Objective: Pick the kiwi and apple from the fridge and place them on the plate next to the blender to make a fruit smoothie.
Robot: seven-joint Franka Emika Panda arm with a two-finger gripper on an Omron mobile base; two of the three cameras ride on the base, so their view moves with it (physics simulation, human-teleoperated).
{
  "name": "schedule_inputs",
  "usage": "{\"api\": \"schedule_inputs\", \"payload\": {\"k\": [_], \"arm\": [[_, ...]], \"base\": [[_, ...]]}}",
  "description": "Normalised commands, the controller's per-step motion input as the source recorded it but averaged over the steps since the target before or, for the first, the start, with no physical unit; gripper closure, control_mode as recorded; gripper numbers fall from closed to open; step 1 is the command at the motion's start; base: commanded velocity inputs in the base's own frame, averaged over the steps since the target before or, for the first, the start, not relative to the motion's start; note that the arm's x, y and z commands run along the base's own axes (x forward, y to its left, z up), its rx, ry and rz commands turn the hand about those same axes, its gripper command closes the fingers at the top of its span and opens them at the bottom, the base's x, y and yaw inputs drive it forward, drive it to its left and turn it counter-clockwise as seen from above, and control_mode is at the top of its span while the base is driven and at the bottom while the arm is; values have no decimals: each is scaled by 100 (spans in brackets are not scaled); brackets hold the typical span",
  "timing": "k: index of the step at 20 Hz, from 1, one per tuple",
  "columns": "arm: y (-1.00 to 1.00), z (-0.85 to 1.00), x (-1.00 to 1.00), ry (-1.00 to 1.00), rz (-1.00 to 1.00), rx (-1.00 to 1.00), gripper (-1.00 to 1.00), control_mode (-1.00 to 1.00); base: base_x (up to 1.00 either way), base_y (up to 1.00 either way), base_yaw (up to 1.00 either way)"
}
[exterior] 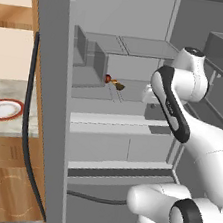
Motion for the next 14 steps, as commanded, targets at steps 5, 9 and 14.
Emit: {"api": "schedule_inputs", "payload": {"k": [5,9,14], "arm": [[12,-1,-1,-10,0,0,-100,-100],[6,-3,0,-17,-1,0,-100,-100],[2,-3,1,-16,-8,0,-100,-100]], "base": [[0,0,0],[0,0,0],[0,0,0]]}}
